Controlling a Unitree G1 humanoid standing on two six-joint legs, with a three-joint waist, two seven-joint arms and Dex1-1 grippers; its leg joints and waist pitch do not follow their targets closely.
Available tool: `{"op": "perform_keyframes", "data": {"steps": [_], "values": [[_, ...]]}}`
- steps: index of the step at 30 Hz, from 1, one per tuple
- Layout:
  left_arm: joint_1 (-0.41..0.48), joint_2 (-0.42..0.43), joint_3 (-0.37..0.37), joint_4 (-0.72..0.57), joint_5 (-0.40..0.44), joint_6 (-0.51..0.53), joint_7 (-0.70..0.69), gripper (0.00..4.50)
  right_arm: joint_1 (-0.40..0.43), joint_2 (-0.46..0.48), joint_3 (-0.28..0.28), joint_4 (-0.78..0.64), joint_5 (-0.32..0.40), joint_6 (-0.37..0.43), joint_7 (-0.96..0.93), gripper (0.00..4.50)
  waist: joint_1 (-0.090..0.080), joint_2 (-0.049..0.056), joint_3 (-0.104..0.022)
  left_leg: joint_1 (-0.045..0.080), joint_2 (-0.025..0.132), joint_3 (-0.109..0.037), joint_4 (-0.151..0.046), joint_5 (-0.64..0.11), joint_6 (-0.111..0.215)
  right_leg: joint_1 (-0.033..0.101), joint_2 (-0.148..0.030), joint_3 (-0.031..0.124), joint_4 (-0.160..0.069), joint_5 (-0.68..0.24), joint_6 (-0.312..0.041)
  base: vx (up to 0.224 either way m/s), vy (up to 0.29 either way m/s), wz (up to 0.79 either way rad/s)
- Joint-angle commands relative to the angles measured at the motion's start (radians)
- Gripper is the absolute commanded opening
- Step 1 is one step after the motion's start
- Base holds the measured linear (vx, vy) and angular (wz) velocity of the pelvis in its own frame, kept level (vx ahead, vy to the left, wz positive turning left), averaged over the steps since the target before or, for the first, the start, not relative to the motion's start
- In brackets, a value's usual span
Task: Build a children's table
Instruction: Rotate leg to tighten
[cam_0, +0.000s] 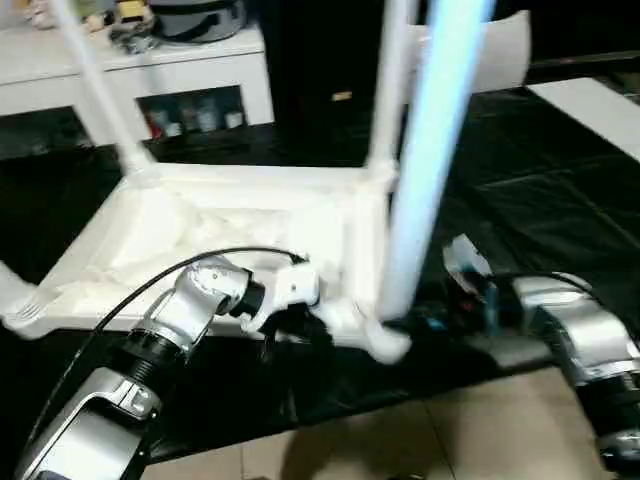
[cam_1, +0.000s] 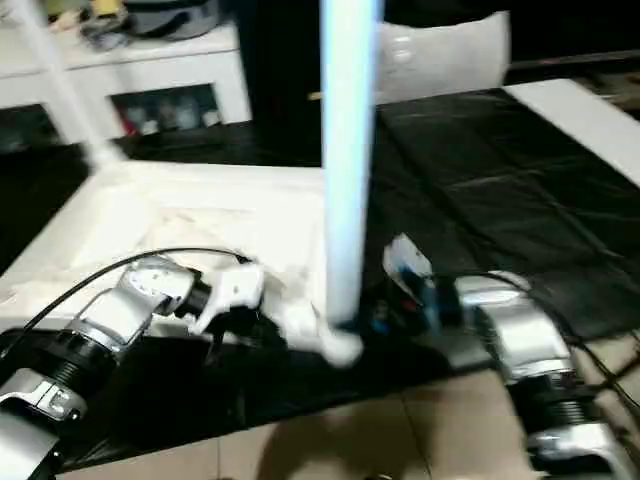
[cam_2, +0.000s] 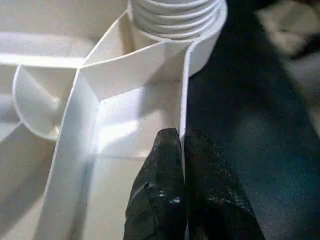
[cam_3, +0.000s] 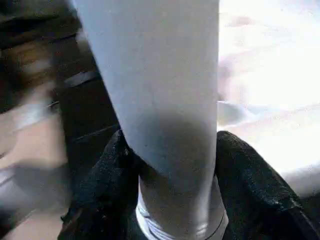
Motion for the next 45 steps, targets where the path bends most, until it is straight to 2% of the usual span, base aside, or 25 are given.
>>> {"op": "perform_keyframes", "data": {"steps": [1,2,3,4,5,6,8,10,11,12,14,16,17,20,22,23,26,29,32,34,35,39,41,43,45], "values": [[0.020,-0.061,-0.005,-0.062,-0.035,0.088,0.060,0.00,-0.019,0.047,0.019,0.059,-0.073,0.023,-0.175,1.96,-0.021,-0.025,-0.044,-0.015,0.032,-0.024,-0.079,-0.232,0.027,0.058,-0.052,0.027,-0.114,-0.662,-0.015,0.000,0.000,0.00],[0.027,-0.091,0.014,-0.092,-0.038,0.140,0.117,0.00,-0.034,0.093,0.008,0.085,-0.089,0.033,-0.269,1.94,-0.030,-0.023,-0.045,-0.015,0.032,-0.025,-0.079,-0.243,0.026,0.057,-0.052,0.025,-0.115,-0.664,-0.008,0.000,0.000,0.00],[0.026,-0.108,0.024,-0.096,-0.036,0.156,0.148,0.00,-0.041,0.112,0.005,0.097,-0.093,0.033,-0.301,1.94,-0.049,-0.021,-0.043,-0.012,0.033,-0.028,-0.078,-0.272,0.029,0.053,-0.050,0.019,-0.124,-0.664,-0.004,0.000,0.000,0.00],[0.026,-0.120,0.030,-0.099,-0.034,0.167,0.171,0.00,-0.045,0.125,0.002,0.106,-0.096,0.033,-0.325,1.93,-0.066,-0.017,-0.046,-0.013,0.034,-0.031,-0.078,-0.281,0.035,0.056,-0.051,0.016,-0.125,-0.642,-0.011,0.000,0.000,0.00],[0.026,-0.140,0.042,-0.109,-0.030,0.192,0.208,0.00,-0.052,0.147,-0.002,0.117,-0.102,0.035,-0.364,1.93,-0.077,-0.017,-0.049,-0.020,0.037,-0.035,-0.082,-0.281,0.043,0.060,-0.052,0.017,-0.121,-0.606,-0.022,0.000,0.000,0.00],[0.018,-0.175,0.060,-0.098,-0.019,0.203,0.278,0.00,-0.069,0.183,-0.014,0.147,-0.109,0.028,-0.438,1.93,-0.080,-0.015,-0.049,-0.016,0.037,-0.035,-0.082,-0.286,0.049,0.057,-0.051,0.019,-0.124,-0.595,-0.028,0.000,0.000,0.00],[-0.003,-0.228,0.082,-0.072,0.002,0.215,0.386,0.00,-0.104,0.246,-0.055,0.211,-0.101,0.031,-0.569,1.93,-0.096,-0.017,-0.049,-0.019,0.038,-0.036,-0.083,-0.285,0.056,0.055,-0.052,0.020,-0.120,-0.566,-0.056,0.000,0.000,0.00],[-0.012,-0.245,0.089,-0.059,0.010,0.214,0.423,0.00,-0.113,0.264,-0.064,0.228,-0.096,0.020,-0.587,1.93,-0.104,-0.018,-0.052,-0.021,0.036,-0.036,-0.083,-0.280,0.063,0.059,-0.054,0.021,-0.119,-0.552,-0.061,0.000,0.000,0.00],[-0.026,-0.271,0.091,-0.050,0.033,0.216,0.489,0.00,-0.130,0.300,-0.080,0.256,-0.095,-0.025,-0.633,2.49,-0.107,-0.014,-0.054,-0.025,0.039,-0.037,-0.083,-0.263,0.074,0.060,-0.058,0.025,-0.116,-0.519,-0.074,0.000,0.000,0.00],[-0.030,-0.279,0.089,-0.052,0.042,0.216,0.510,0.00,-0.136,0.315,-0.089,0.266,-0.094,-0.041,-0.650,2.49,-0.106,-0.015,-0.056,-0.026,0.040,-0.037,-0.083,-0.252,0.076,0.061,-0.058,0.027,-0.113,-0.500,-0.080,0.000,0.000,0.00],[-0.032,-0.279,0.089,-0.054,0.046,0.221,0.519,0.00,-0.138,0.326,-0.100,0.267,-0.087,-0.053,-0.657,2.81,-0.101,-0.016,-0.061,-0.032,0.043,-0.037,-0.083,-0.199,0.093,0.065,-0.062,0.034,-0.104,-0.427,-0.107,0.000,0.000,0.00],[-0.033,-0.271,0.086,-0.053,0.049,0.218,0.513,0.00,-0.137,0.323,-0.099,0.262,-0.088,-0.064,-0.651,2.81,-0.092,-0.017,-0.066,-0.035,0.047,-0.034,-0.079,-0.119,0.128,0.068,-0.060,0.042,-0.083,-0.304,-0.157,0.000,0.000,0.00],[-0.033,-0.253,0.080,-0.049,0.056,0.209,0.506,0.00,-0.132,0.314,-0.098,0.249,-0.088,-0.082,-0.631,2.91,-0.089,-0.011,-0.068,-0.034,0.046,-0.032,-0.076,-0.096,0.144,0.067,-0.060,0.043,-0.080,-0.270,-0.170,0.000,0.000,0.00],[-0.030,-0.226,0.074,-0.032,0.067,0.174,0.487,0.00,-0.112,0.284,-0.097,0.212,-0.077,-0.106,-0.561,3.18,-0.078,-0.015,-0.072,-0.039,0.043,-0.030,-0.068,-0.043,0.182,0.070,-0.060,0.045,-0.067,-0.205,-0.191,0.000,0.000,0.00],[-0.029,-0.222,0.072,-0.030,0.070,0.167,0.482,0.00,-0.108,0.277,-0.097,0.208,-0.073,-0.111,-0.551,3.25,-0.070,-0.015,-0.070,-0.039,0.044,-0.028,-0.066,-0.029,0.193,0.069,-0.059,0.046,-0.066,-0.208,-0.195,0.000,0.000,0.00],[-0.025,-0.208,0.071,-0.024,0.071,0.151,0.466,0.00,-0.095,0.253,-0.097,0.189,-0.062,-0.125,-0.509,3.48,-0.065,-0.014,-0.070,-0.038,0.045,-0.027,-0.067,-0.032,0.189,0.069,-0.059,0.045,-0.068,-0.228,-0.191,0.000,0.000,0.00],[-0.026,-0.171,0.065,0.003,0.060,0.101,0.414,0.00,-0.059,0.183,-0.092,0.140,-0.040,-0.153,-0.380,3.65,-0.051,-0.014,-0.067,-0.035,0.046,-0.027,-0.070,-0.073,0.177,0.068,-0.056,0.044,-0.076,-0.286,-0.165,0.000,0.000,0.00],[-0.028,-0.137,0.049,0.022,0.051,0.057,0.349,0.00,-0.033,0.121,-0.082,0.095,-0.020,-0.147,-0.276,3.95,-0.042,-0.013,-0.065,-0.031,0.050,-0.028,-0.075,-0.102,0.162,0.065,-0.055,0.047,-0.077,-0.304,-0.160,0.000,0.000,0.00],[-0.026,-0.075,0.015,0.042,0.041,-0.036,0.210,0.00,-0.003,0.023,-0.063,0.037,0.014,-0.110,-0.110,3.95,-0.033,-0.012,-0.065,-0.028,0.050,-0.029,-0.077,-0.119,0.165,0.067,-0.054,0.049,-0.079,-0.301,-0.157,0.000,0.000,0.00],[-0.026,-0.060,0.006,0.047,0.039,-0.049,0.173,0.00,0.000,0.002,-0.058,0.030,0.022,-0.107,-0.069,3.95,-0.027,-0.011,-0.066,-0.027,0.053,-0.028,-0.077,-0.105,0.163,0.065,-0.055,0.051,-0.073,-0.280,-0.168,0.000,0.000,0.00],[-0.026,-0.036,-0.010,0.055,0.031,-0.109,0.104,0.00,-0.001,-0.023,-0.052,0.033,0.025,-0.118,-0.025,3.95,-0.020,-0.010,-0.066,-0.027,0.053,-0.028,-0.076,-0.099,0.158,0.065,-0.057,0.051,-0.073,-0.279,-0.171,0.000,0.000,0.00],[-0.022,0.017,-0.049,0.055,0.019,-0.189,-0.037,0.00,-0.010,-0.063,-0.034,0.048,0.029,-0.128,0.059,3.95,-0.004,-0.008,-0.069,-0.023,0.058,-0.025,-0.076,-0.081,0.154,0.062,-0.055,0.053,-0.067,-0.251,-0.181,0.000,0.000,0.00],[-0.025,0.033,-0.065,0.061,0.021,-0.211,-0.076,0.00,-0.010,-0.076,-0.022,0.047,0.031,-0.128,0.096,3.95,0.012,-0.005,-0.069,-0.019,0.061,-0.023,-0.076,-0.067,0.152,0.059,-0.056,0.055,-0.062,-0.230,-0.191,0.000,0.000,0.00],[-0.031,0.051,-0.088,0.069,0.025,-0.245,-0.130,0.00,-0.009,-0.091,-0.004,0.031,0.045,-0.112,0.148,3.95,0.020,-0.007,-0.070,-0.020,0.062,-0.022,-0.076,-0.062,0.151,0.061,-0.057,0.056,-0.058,-0.217,-0.196,0.000,0.000,0.00],[-0.035,0.057,-0.097,0.076,0.028,-0.266,-0.154,0.00,-0.009,-0.095,0.004,0.024,0.052,-0.101,0.174,3.69,0.026,-0.008,-0.069,-0.020,0.062,-0.021,-0.076,-0.064,0.150,0.061,-0.057,0.057,-0.059,-0.219,-0.197,0.000,0.000,0.00]]}}
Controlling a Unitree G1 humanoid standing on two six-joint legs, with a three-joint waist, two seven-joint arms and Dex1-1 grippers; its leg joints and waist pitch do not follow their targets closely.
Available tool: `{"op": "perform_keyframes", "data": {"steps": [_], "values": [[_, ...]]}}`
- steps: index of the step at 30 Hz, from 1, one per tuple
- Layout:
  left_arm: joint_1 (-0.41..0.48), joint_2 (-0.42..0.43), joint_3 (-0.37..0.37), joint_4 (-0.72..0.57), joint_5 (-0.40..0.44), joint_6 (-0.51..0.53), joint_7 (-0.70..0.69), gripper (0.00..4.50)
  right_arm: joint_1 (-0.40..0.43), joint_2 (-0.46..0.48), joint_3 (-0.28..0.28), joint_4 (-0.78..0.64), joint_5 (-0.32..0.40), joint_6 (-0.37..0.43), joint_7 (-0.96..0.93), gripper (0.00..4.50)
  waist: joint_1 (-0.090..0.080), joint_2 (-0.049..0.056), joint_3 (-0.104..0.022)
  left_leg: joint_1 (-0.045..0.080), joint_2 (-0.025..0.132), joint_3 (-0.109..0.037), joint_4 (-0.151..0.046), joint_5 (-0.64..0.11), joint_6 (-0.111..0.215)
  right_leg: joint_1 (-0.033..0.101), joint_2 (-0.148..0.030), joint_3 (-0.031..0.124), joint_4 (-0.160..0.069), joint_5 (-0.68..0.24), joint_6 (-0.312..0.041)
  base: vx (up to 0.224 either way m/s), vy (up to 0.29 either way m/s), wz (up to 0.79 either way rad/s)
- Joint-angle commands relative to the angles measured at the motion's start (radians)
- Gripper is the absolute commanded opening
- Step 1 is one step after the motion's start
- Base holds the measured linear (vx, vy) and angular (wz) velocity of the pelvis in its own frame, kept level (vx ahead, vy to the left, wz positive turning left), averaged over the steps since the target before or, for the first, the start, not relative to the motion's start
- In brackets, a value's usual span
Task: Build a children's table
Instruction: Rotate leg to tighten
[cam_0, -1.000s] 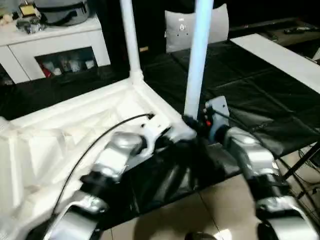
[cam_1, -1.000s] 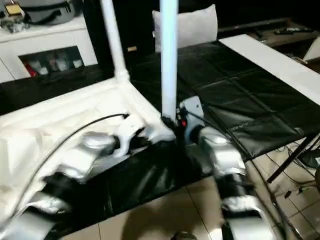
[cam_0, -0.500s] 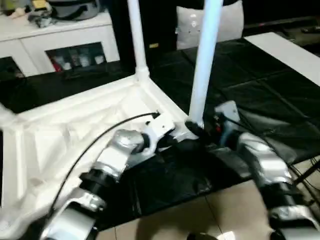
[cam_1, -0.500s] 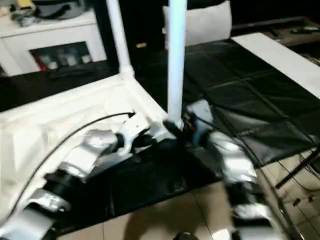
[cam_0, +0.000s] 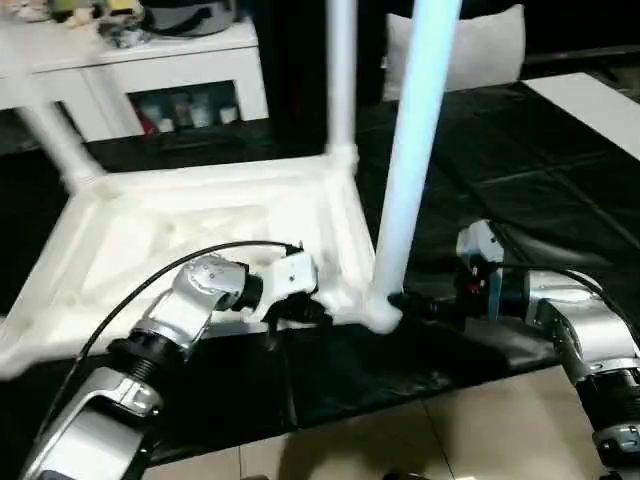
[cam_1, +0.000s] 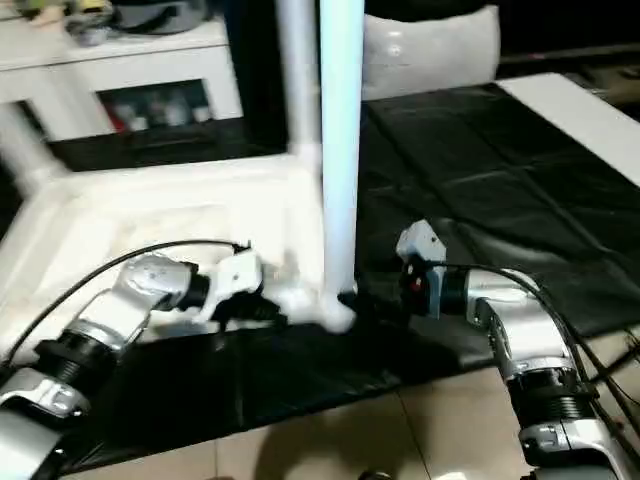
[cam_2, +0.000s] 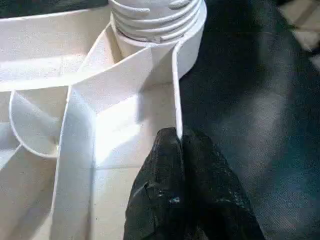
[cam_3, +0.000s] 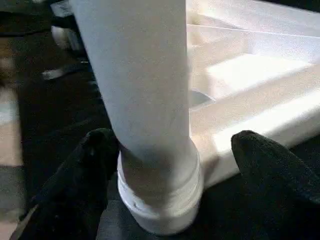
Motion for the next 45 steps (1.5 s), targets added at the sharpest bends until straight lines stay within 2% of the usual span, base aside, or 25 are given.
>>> {"op": "perform_keyframes", "data": {"steps": [1,4,10,14,17,20,24,26,29,30,31,32,33,34,35,36,37,38,39,40,42,43,44,45], "values": [[-0.012,0.009,-0.056,0.016,0.030,-0.042,-0.066,0.00,-0.006,-0.012,0.011,-0.027,0.019,0.015,0.041,3.69,0.000,-0.010,-0.068,0.001,0.062,-0.011,-0.075,-0.069,0.133,0.067,-0.059,0.063,-0.045,-0.237,-0.189,0.000,0.000,0.00],[-0.027,0.006,-0.069,0.032,0.031,-0.070,-0.104,0.00,0.006,-0.024,0.045,-0.071,0.042,0.066,0.122,3.37,0.005,-0.012,-0.067,-0.001,0.061,-0.010,-0.077,-0.078,0.124,0.070,-0.059,0.063,-0.047,-0.263,-0.179,0.000,0.000,0.00],[-0.041,-0.011,-0.082,0.047,0.026,-0.091,-0.130,0.00,0.009,-0.035,0.083,-0.092,0.056,0.109,0.177,2.89,0.015,-0.014,-0.067,0.003,0.062,-0.009,-0.078,-0.084,0.102,0.067,-0.060,0.065,-0.052,-0.298,-0.164,0.000,0.000,0.00],[-0.045,-0.018,-0.084,0.064,0.028,-0.103,-0.137,0.00,0.009,-0.034,0.086,-0.096,0.056,0.121,0.183,2.54,0.025,-0.013,-0.067,0.005,0.062,-0.008,-0.080,-0.089,0.089,0.066,-0.060,0.066,-0.054,-0.315,-0.154,0.000,0.000,0.00],[-0.047,-0.020,-0.084,0.070,0.029,-0.106,-0.140,0.00,0.007,-0.032,0.086,-0.093,0.056,0.125,0.181,2.27,0.024,-0.014,-0.066,0.006,0.061,-0.008,-0.082,-0.103,0.083,0.067,-0.060,0.065,-0.057,-0.334,-0.148,0.000,0.000,0.00],[-0.045,-0.021,-0.084,0.071,0.029,-0.102,-0.142,0.00,0.005,-0.025,0.083,-0.093,0.061,0.135,0.170,2.20,0.023,-0.018,-0.064,0.007,0.062,-0.008,-0.083,-0.110,0.078,0.067,-0.060,0.066,-0.058,-0.347,-0.145,0.000,0.000,0.00],[-0.020,-0.036,-0.050,0.037,-0.003,-0.024,-0.102,0.00,0.020,0.013,0.065,-0.116,0.064,0.156,0.086,2.10,0.022,-0.019,-0.062,0.005,0.061,-0.007,-0.085,-0.104,0.075,0.069,-0.061,0.067,-0.059,-0.359,-0.140,0.000,0.000,0.00],[-0.004,-0.046,-0.031,0.005,-0.014,0.036,-0.069,0.00,0.019,0.043,0.051,-0.124,0.052,0.188,-0.004,2.08,0.013,-0.019,-0.057,0.007,0.057,-0.006,-0.088,-0.127,0.059,0.066,-0.059,0.065,-0.067,-0.419,-0.121,0.000,0.000,0.00],[0.025,-0.085,0.010,-0.061,-0.033,0.156,0.032,0.00,0.002,0.122,0.016,-0.104,0.012,0.192,-0.194,2.05,-0.002,-0.020,-0.054,0.011,0.050,-0.006,-0.088,-0.162,0.035,0.064,-0.060,0.061,-0.079,-0.511,-0.089,0.000,0.000,0.00],[0.037,-0.105,0.028,-0.088,-0.042,0.204,0.076,0.00,-0.009,0.153,0.006,-0.086,-0.010,0.193,-0.272,2.05,-0.016,-0.021,-0.050,0.007,0.045,-0.009,-0.089,-0.175,0.028,0.063,-0.058,0.055,-0.085,-0.545,-0.073,0.000,0.000,0.00],[0.043,-0.117,0.038,-0.104,-0.048,0.232,0.099,0.00,-0.016,0.169,0.002,-0.075,-0.026,0.191,-0.316,2.05,-0.022,-0.020,-0.051,0.008,0.046,-0.010,-0.089,-0.184,0.019,0.064,-0.058,0.054,-0.084,-0.557,-0.067,0.000,0.000,0.00],[0.048,-0.128,0.046,-0.118,-0.053,0.255,0.118,0.00,-0.022,0.182,-0.001,-0.066,-0.040,0.190,-0.352,2.04,-0.046,-0.020,-0.050,0.005,0.042,-0.015,-0.088,-0.209,0.016,0.065,-0.057,0.046,-0.092,-0.592,-0.047,0.000,0.000,0.00],[0.054,-0.147,0.060,-0.140,-0.054,0.300,0.162,0.00,-0.033,0.205,-0.006,-0.050,-0.063,0.199,-0.420,2.02,-0.054,-0.019,-0.051,0.004,0.043,-0.016,-0.088,-0.212,0.016,0.066,-0.057,0.045,-0.091,-0.585,-0.047,0.000,0.000,0.00],[0.058,-0.168,0.076,-0.156,-0.050,0.343,0.212,0.00,-0.046,0.230,-0.014,-0.032,-0.080,0.212,-0.486,2.01,-0.074,-0.019,-0.051,-0.003,0.044,-0.019,-0.089,-0.212,0.017,0.067,-0.055,0.045,-0.088,-0.559,-0.054,0.000,0.000,0.00],[0.061,-0.184,0.084,-0.168,-0.042,0.366,0.248,0.00,-0.055,0.251,-0.025,-0.020,-0.087,0.224,-0.538,2.01,-0.082,-0.018,-0.051,-0.003,0.042,-0.020,-0.088,-0.216,0.020,0.065,-0.054,0.044,-0.090,-0.556,-0.058,0.000,0.000,0.00],[0.062,-0.200,0.094,-0.174,-0.034,0.383,0.287,0.00,-0.066,0.271,-0.036,-0.005,-0.094,0.236,-0.590,2.01,-0.096,-0.019,-0.052,-0.005,0.038,-0.020,-0.085,-0.227,0.029,0.067,-0.054,0.041,-0.094,-0.561,-0.055,0.000,0.000,0.00],[0.063,-0.215,0.103,-0.177,-0.028,0.395,0.321,0.00,-0.075,0.288,-0.048,0.008,-0.094,0.246,-0.630,2.01,-0.102,-0.027,-0.054,-0.004,0.037,-0.018,-0.084,-0.223,0.034,0.066,-0.055,0.043,-0.095,-0.556,-0.056,0.000,0.000,0.00],[0.063,-0.230,0.111,-0.180,-0.019,0.407,0.358,0.00,-0.081,0.307,-0.058,0.020,-0.089,0.245,-0.660,2.01,-0.116,-0.022,-0.056,-0.008,0.033,-0.017,-0.080,-0.198,0.051,0.066,-0.054,0.042,-0.095,-0.542,-0.065,0.000,0.000,0.00],[0.064,-0.243,0.115,-0.187,-0.002,0.418,0.398,0.00,-0.083,0.323,-0.065,0.025,-0.092,0.228,-0.680,2.01,-0.119,-0.027,-0.057,-0.008,0.033,-0.017,-0.079,-0.193,0.057,0.065,-0.055,0.043,-0.095,-0.536,-0.066,0.000,0.000,0.00],[0.065,-0.249,0.117,-0.192,0.006,0.424,0.417,0.00,-0.084,0.331,-0.068,0.027,-0.093,0.218,-0.688,2.01,-0.122,-0.026,-0.057,-0.009,0.034,-0.017,-0.079,-0.185,0.064,0.066,-0.055,0.044,-0.093,-0.526,-0.070,0.000,0.000,0.00],[0.057,-0.268,0.125,-0.182,0.020,0.423,0.463,0.00,-0.089,0.344,-0.069,0.046,-0.111,0.165,-0.709,2.55,-0.125,-0.025,-0.061,-0.012,0.037,-0.016,-0.077,-0.150,0.088,0.066,-0.055,0.045,-0.087,-0.473,-0.085,0.000,0.000,0.00],[0.053,-0.275,0.129,-0.180,0.017,0.422,0.473,0.00,-0.090,0.346,-0.071,0.055,-0.112,0.154,-0.713,2.55,-0.124,-0.024,-0.062,-0.013,0.037,-0.017,-0.076,-0.138,0.093,0.067,-0.055,0.046,-0.084,-0.452,-0.092,0.000,0.000,0.00],[0.050,-0.276,0.126,-0.182,0.017,0.422,0.477,0.00,-0.091,0.349,-0.076,0.063,-0.109,0.145,-0.713,2.68,-0.122,-0.023,-0.065,-0.016,0.040,-0.019,-0.076,-0.107,0.110,0.070,-0.055,0.047,-0.076,-0.395,-0.116,0.000,0.000,0.00],[0.050,-0.276,0.123,-0.188,0.018,0.427,0.478,0.00,-0.091,0.352,-0.081,0.064,-0.107,0.142,-0.714,2.74,-0.119,-0.020,-0.065,-0.015,0.042,-0.019,-0.076,-0.099,0.114,0.069,-0.055,0.048,-0.074,-0.376,-0.125,0.000,0.000,0.00]]}}
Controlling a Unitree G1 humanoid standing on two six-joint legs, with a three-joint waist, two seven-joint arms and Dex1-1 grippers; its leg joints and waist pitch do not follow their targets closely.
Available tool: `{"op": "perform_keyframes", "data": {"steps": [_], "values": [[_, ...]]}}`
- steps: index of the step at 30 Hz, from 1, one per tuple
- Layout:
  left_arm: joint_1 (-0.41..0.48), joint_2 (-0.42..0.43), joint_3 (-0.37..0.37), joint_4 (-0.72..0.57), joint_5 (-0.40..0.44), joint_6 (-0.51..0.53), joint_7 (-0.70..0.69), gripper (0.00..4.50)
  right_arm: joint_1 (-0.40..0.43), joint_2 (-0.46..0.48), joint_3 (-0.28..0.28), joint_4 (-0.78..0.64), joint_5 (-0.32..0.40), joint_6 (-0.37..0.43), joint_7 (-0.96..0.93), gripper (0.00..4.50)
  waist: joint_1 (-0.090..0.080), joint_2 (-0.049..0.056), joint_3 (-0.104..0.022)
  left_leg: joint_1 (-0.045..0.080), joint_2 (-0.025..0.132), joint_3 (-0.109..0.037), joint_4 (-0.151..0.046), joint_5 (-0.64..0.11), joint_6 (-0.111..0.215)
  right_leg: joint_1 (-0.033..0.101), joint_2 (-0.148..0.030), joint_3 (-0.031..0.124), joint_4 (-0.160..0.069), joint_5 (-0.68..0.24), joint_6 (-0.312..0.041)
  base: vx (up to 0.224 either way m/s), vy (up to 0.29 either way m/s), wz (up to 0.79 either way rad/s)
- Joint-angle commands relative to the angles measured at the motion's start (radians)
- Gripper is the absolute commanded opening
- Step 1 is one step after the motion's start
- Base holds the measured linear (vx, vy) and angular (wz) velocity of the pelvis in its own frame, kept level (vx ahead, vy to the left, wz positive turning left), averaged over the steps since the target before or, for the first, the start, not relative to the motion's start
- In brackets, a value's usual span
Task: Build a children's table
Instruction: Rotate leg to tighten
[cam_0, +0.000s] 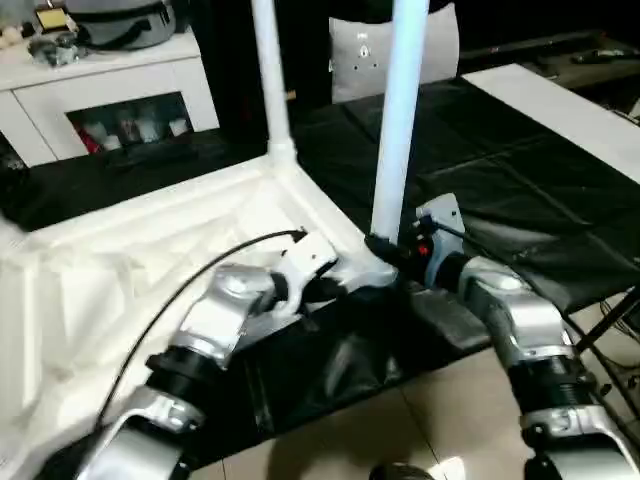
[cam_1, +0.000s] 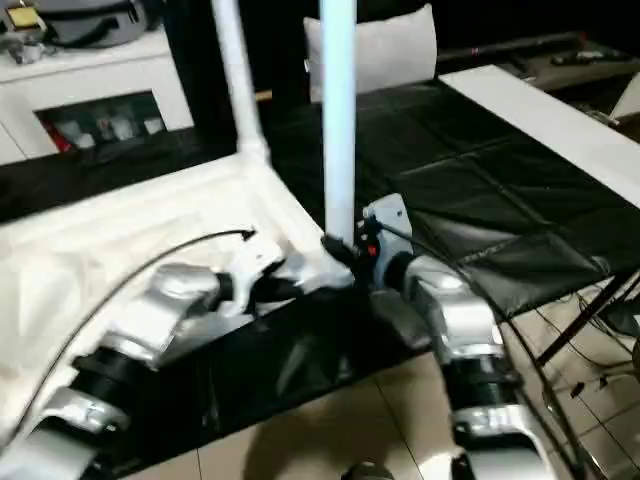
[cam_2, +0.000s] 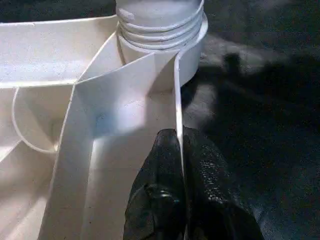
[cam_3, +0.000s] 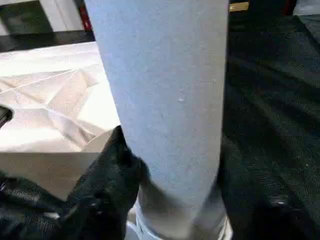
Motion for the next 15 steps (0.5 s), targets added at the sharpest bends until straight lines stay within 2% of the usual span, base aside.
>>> {"op": "perform_keyframes", "data": {"steps": [1,2,4,5,8,10,11,12,13,15], "values": [[-0.015,-0.019,-0.030,-0.046,-0.017,-0.006,-0.012,0.00,0.001,0.024,0.018,0.017,0.010,-0.003,0.016,2.85,0.012,-0.015,-0.068,-0.018,0.045,-0.018,-0.069,-0.082,0.129,0.068,-0.055,0.053,-0.063,-0.329,-0.147,0.000,0.000,0.00],[-0.014,-0.012,-0.034,-0.050,-0.014,-0.007,-0.016,0.00,0.005,0.020,0.017,0.010,0.013,-0.007,0.027,2.97,0.018,-0.016,-0.070,-0.020,0.047,-0.019,-0.066,-0.048,0.142,0.070,-0.056,0.055,-0.054,-0.272,-0.164,0.000,0.000,0.00],[-0.014,0.004,-0.042,-0.050,-0.011,-0.024,-0.030,0.00,0.017,0.005,0.021,-0.005,0.021,-0.017,0.061,3.12,0.023,-0.015,-0.071,-0.020,0.047,-0.018,-0.065,-0.028,0.159,0.071,-0.055,0.055,-0.050,-0.237,-0.176,0.000,0.000,0.00],[-0.018,0.020,-0.048,-0.041,-0.009,-0.048,-0.051,0.00,0.030,-0.019,0.027,-0.022,0.033,-0.015,0.108,3.20,0.029,-0.019,-0.070,-0.020,0.046,-0.016,-0.063,-0.023,0.175,0.071,-0.056,0.056,-0.050,-0.231,-0.180,0.000,0.000,0.00],[-0.032,0.058,-0.062,0.010,-0.012,-0.130,-0.130,0.00,0.052,-0.085,0.042,-0.052,0.054,-0.021,0.227,3.57,0.045,-0.017,-0.069,-0.017,0.045,-0.014,-0.062,-0.032,0.188,0.070,-0.055,0.056,-0.054,-0.255,-0.170,0.000,0.000,0.00],[-0.038,0.073,-0.071,0.035,-0.013,-0.171,-0.168,0.00,0.057,-0.112,0.048,-0.057,0.059,-0.032,0.274,3.75,0.056,-0.016,-0.067,-0.015,0.045,-0.013,-0.064,-0.042,0.180,0.068,-0.056,0.056,-0.057,-0.281,-0.161,0.000,0.000,0.00],[-0.042,0.085,-0.079,0.051,-0.014,-0.196,-0.198,0.00,0.061,-0.132,0.052,-0.062,0.062,-0.041,0.310,3.85,0.061,-0.015,-0.066,-0.013,0.048,-0.013,-0.067,-0.065,0.161,0.068,-0.056,0.057,-0.058,-0.308,-0.155,0.000,0.000,0.00],[-0.042,0.085,-0.079,0.051,-0.014,-0.196,-0.198,0.00,0.061,-0.132,0.052,-0.062,0.062,-0.041,0.310,3.85,0.063,-0.015,-0.066,-0.011,0.049,-0.013,-0.067,-0.066,0.157,0.067,-0.056,0.058,-0.059,-0.308,-0.156,0.000,0.000,0.00],[-0.045,0.105,-0.093,0.065,-0.016,-0.234,-0.243,0.00,0.065,-0.162,0.060,-0.069,0.062,-0.051,0.358,4.02,0.069,-0.009,-0.065,-0.011,0.049,-0.014,-0.069,-0.072,0.149,0.066,-0.055,0.058,-0.059,-0.313,-0.156,0.000,0.000,0.00],[-0.049,0.134,-0.115,0.078,-0.019,-0.284,-0.309,0.00,0.069,-0.208,0.073,-0.079,0.060,-0.065,0.429,4.19,0.081,-0.012,-0.067,-0.005,0.053,-0.013,-0.070,-0.085,0.138,0.064,-0.057,0.061,-0.058,-0.312,-0.153,0.000,0.000,0.00]]}}
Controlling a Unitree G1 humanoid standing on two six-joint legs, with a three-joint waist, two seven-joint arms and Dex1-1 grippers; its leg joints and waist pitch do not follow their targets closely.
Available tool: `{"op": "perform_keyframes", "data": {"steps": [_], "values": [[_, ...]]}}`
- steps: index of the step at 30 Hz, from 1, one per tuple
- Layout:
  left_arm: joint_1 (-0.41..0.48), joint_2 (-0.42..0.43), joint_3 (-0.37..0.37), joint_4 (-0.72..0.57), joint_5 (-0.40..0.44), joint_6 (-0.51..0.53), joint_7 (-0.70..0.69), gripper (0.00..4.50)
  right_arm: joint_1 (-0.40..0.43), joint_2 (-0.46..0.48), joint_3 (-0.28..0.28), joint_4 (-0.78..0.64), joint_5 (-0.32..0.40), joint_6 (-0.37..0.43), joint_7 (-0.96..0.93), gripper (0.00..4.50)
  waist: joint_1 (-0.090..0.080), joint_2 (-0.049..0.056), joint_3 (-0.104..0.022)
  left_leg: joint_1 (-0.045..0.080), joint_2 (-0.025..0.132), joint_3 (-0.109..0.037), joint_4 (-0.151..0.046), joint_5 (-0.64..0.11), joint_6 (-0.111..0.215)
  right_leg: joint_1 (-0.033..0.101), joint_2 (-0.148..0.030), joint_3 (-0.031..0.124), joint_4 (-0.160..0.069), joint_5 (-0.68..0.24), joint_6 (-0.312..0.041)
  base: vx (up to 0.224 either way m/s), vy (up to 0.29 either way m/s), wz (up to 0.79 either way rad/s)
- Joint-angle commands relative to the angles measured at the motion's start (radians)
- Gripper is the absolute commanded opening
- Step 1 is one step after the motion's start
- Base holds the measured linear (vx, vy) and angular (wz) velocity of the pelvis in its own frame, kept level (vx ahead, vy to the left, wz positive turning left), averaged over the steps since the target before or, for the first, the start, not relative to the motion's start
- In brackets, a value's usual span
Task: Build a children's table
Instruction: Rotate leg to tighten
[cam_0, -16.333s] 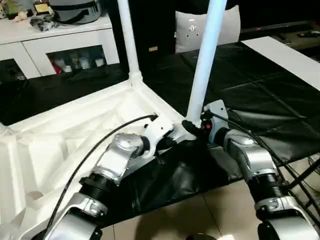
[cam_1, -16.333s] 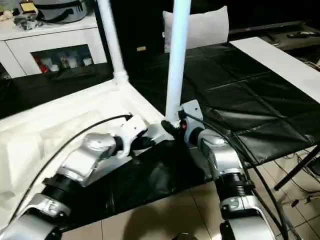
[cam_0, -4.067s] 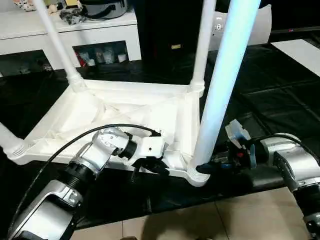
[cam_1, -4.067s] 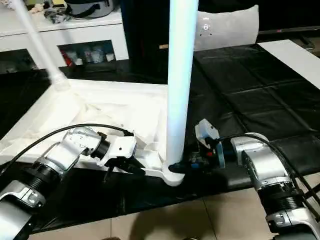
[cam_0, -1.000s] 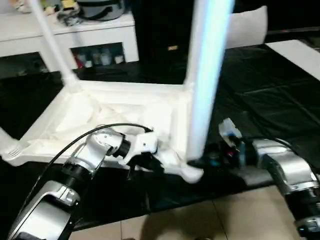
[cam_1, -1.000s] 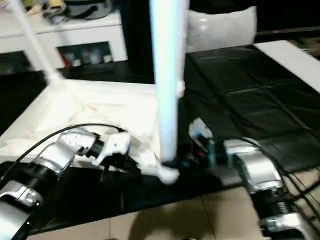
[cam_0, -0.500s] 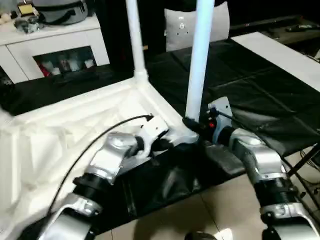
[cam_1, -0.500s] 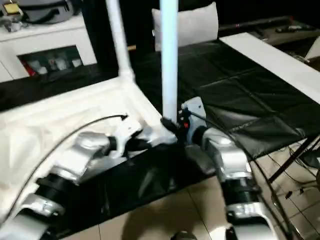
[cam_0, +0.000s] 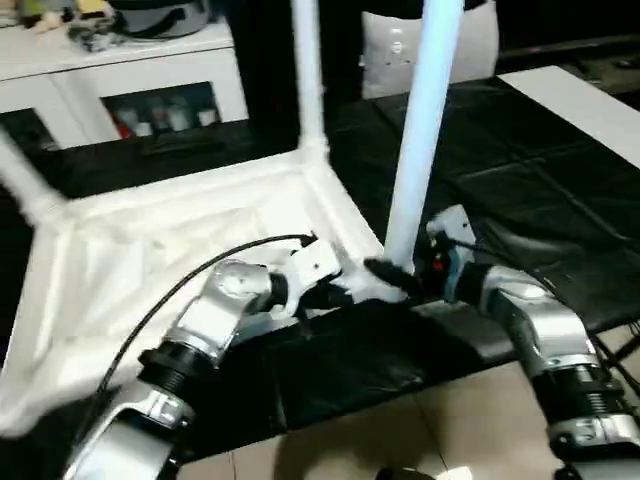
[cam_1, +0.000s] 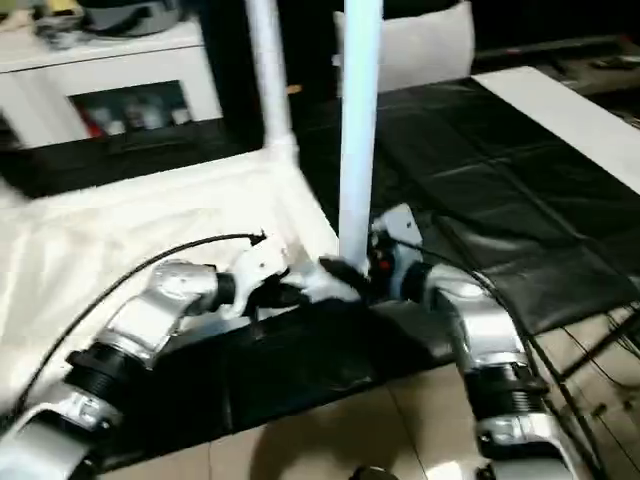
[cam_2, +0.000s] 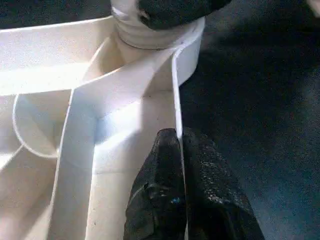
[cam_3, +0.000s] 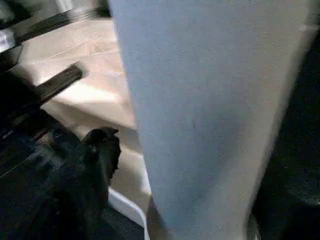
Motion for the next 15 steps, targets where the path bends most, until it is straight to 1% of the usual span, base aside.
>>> {"op": "perform_keyframes", "data": {"steps": [1,2,4,5,6,7,8,9,10,11,12,13,15], "values": [[-0.018,0.016,-0.035,0.004,-0.002,-0.056,-0.068,0.00,0.002,-0.024,0.009,-0.024,0.008,-0.012,0.054,4.19,0.001,-0.013,-0.066,-0.002,0.054,-0.014,-0.073,-0.083,0.136,0.071,-0.056,0.060,-0.058,-0.304,-0.153,0.000,0.000,0.00],[-0.024,0.033,-0.048,0.016,-0.002,-0.076,-0.107,0.00,0.010,-0.066,0.027,-0.046,0.029,-0.001,0.146,4.19,0.009,-0.012,-0.068,0.000,0.056,-0.013,-0.072,-0.072,0.136,0.071,-0.054,0.061,-0.052,-0.270,-0.165,0.000,0.000,0.00],[-0.031,0.045,-0.059,0.030,0.001,-0.106,-0.140,0.00,0.012,-0.093,0.036,-0.055,0.041,0.008,0.198,4.19,0.024,-0.012,-0.068,-0.001,0.056,-0.010,-0.071,-0.063,0.147,0.073,-0.056,0.063,-0.048,-0.251,-0.170,0.000,0.000,0.00],[-0.037,0.053,-0.066,0.043,0.005,-0.127,-0.162,0.00,0.009,-0.107,0.040,-0.053,0.048,0.007,0.235,4.19,0.026,-0.015,-0.068,-0.002,0.056,-0.010,-0.070,-0.061,0.149,0.073,-0.055,0.063,-0.048,-0.251,-0.170,0.000,0.000,0.00],[-0.038,0.055,-0.067,0.046,0.006,-0.131,-0.166,0.00,0.009,-0.111,0.041,-0.053,0.049,0.006,0.244,4.19,0.030,-0.015,-0.070,-0.001,0.057,-0.010,-0.069,-0.052,0.150,0.072,-0.057,0.063,-0.046,-0.246,-0.172,0.000,0.000,0.00],[-0.041,0.058,-0.070,0.051,0.008,-0.140,-0.176,0.00,0.007,-0.117,0.043,-0.052,0.052,0.005,0.262,4.03,0.031,-0.015,-0.070,-0.002,0.057,-0.010,-0.069,-0.047,0.150,0.072,-0.058,0.064,-0.045,-0.242,-0.174,0.000,0.000,0.00],[-0.045,0.075,-0.084,0.058,0.012,-0.165,-0.215,0.00,0.004,-0.130,0.051,-0.045,0.053,-0.015,0.302,3.93,0.036,-0.016,-0.070,-0.002,0.057,-0.009,-0.069,-0.049,0.148,0.073,-0.058,0.062,-0.046,-0.259,-0.173,0.000,0.000,0.00],[-0.047,0.081,-0.089,0.062,0.013,-0.176,-0.231,0.00,0.004,-0.134,0.055,-0.042,0.053,-0.024,0.318,3.85,0.038,-0.015,-0.070,-0.002,0.056,-0.009,-0.069,-0.051,0.149,0.071,-0.058,0.062,-0.048,-0.266,-0.171,0.000,0.000,0.00],[-0.049,0.089,-0.097,0.067,0.008,-0.199,-0.259,0.00,0.003,-0.143,0.064,-0.037,0.051,-0.042,0.341,3.85,0.040,-0.016,-0.069,-0.001,0.057,-0.009,-0.069,-0.057,0.145,0.070,-0.058,0.062,-0.049,-0.276,-0.169,0.000,0.000,0.00],[-0.050,0.097,-0.102,0.068,0.001,-0.213,-0.285,0.00,0.004,-0.151,0.074,-0.032,0.049,-0.057,0.364,3.64,0.042,-0.016,-0.069,0.000,0.057,-0.008,-0.070,-0.060,0.141,0.070,-0.057,0.063,-0.050,-0.282,-0.166,0.000,0.000,0.00],[-0.050,0.099,-0.103,0.067,-0.005,-0.215,-0.300,0.00,0.004,-0.155,0.081,-0.031,0.049,-0.058,0.377,3.64,0.044,-0.017,-0.069,0.000,0.058,-0.008,-0.070,-0.063,0.136,0.070,-0.058,0.064,-0.049,-0.287,-0.165,0.000,0.000,0.00],[-0.049,0.107,-0.110,0.060,-0.022,-0.218,-0.346,0.00,0.004,-0.170,0.108,-0.026,0.048,-0.059,0.424,3.49,0.048,-0.011,-0.070,0.002,0.059,-0.008,-0.070,-0.059,0.133,0.070,-0.057,0.064,-0.048,-0.279,-0.168,0.000,0.000,0.00],[-0.050,0.114,-0.119,0.062,-0.028,-0.226,-0.384,0.00,0.004,-0.180,0.126,-0.027,0.047,-0.047,0.471,3.31,0.051,-0.015,-0.071,0.000,0.060,-0.008,-0.070,-0.054,0.137,0.071,-0.057,0.065,-0.044,-0.260,-0.177,0.000,0.000,0.00]]}}
